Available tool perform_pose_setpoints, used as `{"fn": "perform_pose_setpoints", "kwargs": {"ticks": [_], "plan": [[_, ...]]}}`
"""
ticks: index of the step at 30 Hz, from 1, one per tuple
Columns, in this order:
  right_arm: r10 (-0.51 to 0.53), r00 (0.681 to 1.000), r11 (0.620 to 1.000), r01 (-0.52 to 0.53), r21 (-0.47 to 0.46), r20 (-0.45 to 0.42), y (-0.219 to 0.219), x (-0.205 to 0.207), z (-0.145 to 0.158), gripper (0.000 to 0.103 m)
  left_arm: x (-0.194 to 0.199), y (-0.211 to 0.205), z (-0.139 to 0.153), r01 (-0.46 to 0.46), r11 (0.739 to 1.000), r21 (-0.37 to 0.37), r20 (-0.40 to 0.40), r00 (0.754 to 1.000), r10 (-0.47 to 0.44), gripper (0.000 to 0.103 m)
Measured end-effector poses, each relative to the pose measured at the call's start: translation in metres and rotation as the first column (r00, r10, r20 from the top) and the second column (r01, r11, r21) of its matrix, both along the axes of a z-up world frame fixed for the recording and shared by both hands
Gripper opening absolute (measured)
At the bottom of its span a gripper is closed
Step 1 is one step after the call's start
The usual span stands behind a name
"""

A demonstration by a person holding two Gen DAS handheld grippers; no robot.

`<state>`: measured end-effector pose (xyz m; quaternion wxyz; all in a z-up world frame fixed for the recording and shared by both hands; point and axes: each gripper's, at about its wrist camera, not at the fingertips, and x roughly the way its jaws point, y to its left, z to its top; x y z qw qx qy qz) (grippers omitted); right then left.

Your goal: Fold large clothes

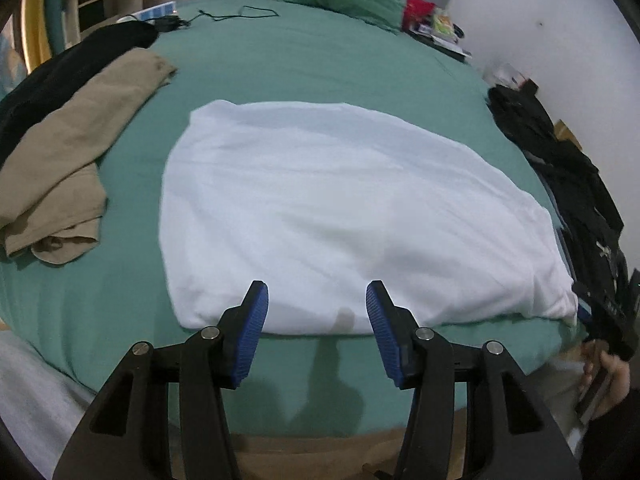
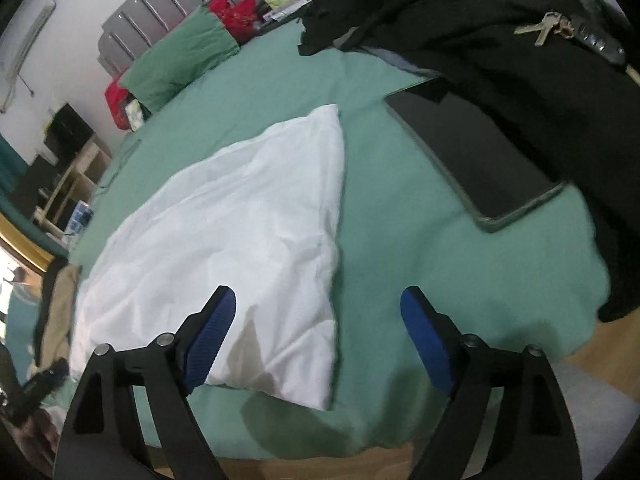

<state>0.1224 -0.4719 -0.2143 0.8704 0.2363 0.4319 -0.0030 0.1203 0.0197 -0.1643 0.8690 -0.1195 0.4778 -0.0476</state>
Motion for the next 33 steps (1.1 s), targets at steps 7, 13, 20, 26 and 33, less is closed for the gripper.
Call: {"fn": "perform_pose_setpoints", "kwargs": {"ticks": [7, 13, 20, 26, 33], "plan": [[0.082, 0.996, 0.984, -0.085, 0.157, 0.026, 0.029, 0.017, -0.010, 0.099, 0.014, -0.032, 0.009, 0.058, 0.998, -0.029, 0.032, 0.998, -0.057, 0.054], [0.064, 0.997, 0.976, -0.071, 0.207, 0.041, 0.046, 0.032, -0.012, 0.103, 0.039, -0.083, 0.025, 0.137, 0.991, 0.008, 0.102, 0.985, -0.137, 0.054], [0.105, 0.992, 0.969, -0.117, 0.218, 0.065, 0.061, 0.039, -0.012, 0.103, 0.066, -0.123, 0.005, 0.192, 0.981, 0.037, 0.062, 0.979, -0.194, 0.054], [0.178, 0.981, 0.961, -0.191, 0.198, 0.079, 0.082, 0.048, -0.011, 0.103, 0.081, -0.130, -0.031, 0.187, 0.981, 0.051, -0.039, 0.982, -0.185, 0.054], [0.212, 0.973, 0.965, -0.222, 0.136, 0.088, 0.116, 0.074, -0.019, 0.103, 0.083, -0.136, -0.035, 0.150, 0.986, 0.078, -0.026, 0.989, -0.148, 0.054]]}}
